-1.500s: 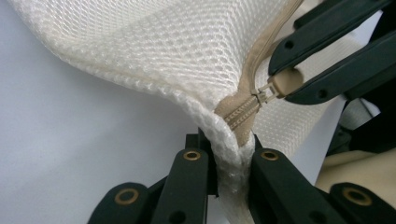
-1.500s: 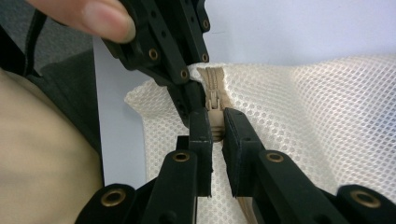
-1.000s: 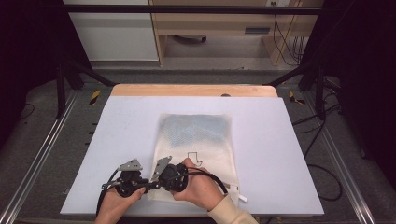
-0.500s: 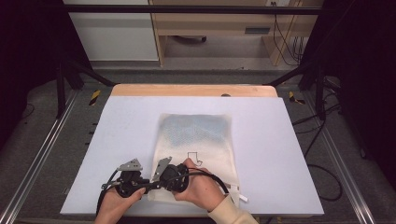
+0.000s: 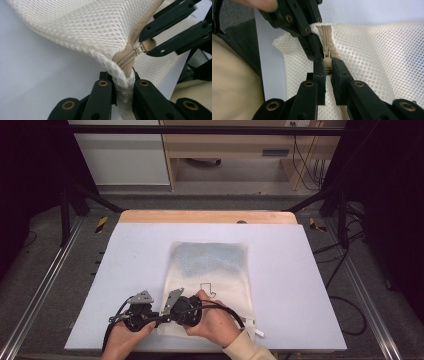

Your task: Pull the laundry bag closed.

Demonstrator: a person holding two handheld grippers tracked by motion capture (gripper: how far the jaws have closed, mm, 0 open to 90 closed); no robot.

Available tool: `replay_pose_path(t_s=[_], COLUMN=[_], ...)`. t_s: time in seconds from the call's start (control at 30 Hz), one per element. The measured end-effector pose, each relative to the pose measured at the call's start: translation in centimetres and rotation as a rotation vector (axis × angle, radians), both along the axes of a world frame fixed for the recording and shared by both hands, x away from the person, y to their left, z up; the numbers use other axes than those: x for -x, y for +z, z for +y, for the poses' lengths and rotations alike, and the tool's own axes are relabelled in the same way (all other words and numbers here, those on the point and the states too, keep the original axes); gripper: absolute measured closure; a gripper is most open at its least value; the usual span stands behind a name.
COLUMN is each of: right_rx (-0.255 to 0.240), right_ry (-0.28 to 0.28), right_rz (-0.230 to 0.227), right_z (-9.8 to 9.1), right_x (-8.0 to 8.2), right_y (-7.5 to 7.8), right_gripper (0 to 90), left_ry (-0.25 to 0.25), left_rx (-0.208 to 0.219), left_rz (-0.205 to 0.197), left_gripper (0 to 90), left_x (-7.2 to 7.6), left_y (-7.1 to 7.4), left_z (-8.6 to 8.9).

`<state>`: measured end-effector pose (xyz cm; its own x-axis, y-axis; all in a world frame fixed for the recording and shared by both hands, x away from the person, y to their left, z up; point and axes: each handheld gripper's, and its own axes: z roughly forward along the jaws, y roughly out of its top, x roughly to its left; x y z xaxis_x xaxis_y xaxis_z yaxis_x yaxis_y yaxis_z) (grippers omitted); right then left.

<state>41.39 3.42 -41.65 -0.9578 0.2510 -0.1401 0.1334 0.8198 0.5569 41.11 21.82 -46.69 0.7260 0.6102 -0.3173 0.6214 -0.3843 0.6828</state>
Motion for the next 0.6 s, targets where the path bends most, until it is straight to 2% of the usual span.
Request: replay_pose_path(t_s=[0.23,0.27,0.3,0.33,0.37,0.4,0.5,0.6], right_rx=[0.018,0.032,0.032,0.109,0.109,0.095,0.085,0.054], right_ry=[-0.012,-0.016,-0.016,-0.043,-0.043,-0.065,-0.085,-0.080], right_rz=[-0.005,-0.011,-0.011,-0.044,-0.044,-0.020,0.001,0.025], right_z=[0.1,0.1,0.1,-0.1,-0.1,-1.1,-1.8,-2.4], right_x=[-0.2,-0.4,-0.4,-0.7,-0.7,-1.3,-1.5,-1.5], right_y=[-0.3,-0.6,-0.6,-1.1,-1.1,-1.5,-1.6,-1.4], right_gripper=[82.7,82.7,82.7,82.7,82.7,82.7,82.7,82.6], left_ry=[0.005,0.008,0.008,0.020,0.020,0.027,0.032,0.023], left_rx=[0.019,0.038,0.038,0.042,0.042,0.039,0.062,0.059], left_rz=[-0.014,-0.014,-0.014,-0.028,-0.028,-0.030,-0.008,-0.008], left_gripper=[86.7,86.7,86.8,86.8,86.8,86.9,86.9,86.9], left_x=[0.1,0.1,0.1,0.1,0.1,0.0,-0.2,0.0], left_y=[0.3,0.5,0.5,0.9,0.9,1.0,0.7,0.6], left_z=[0.1,0.2,0.2,0.7,0.7,0.9,1.2,1.0])
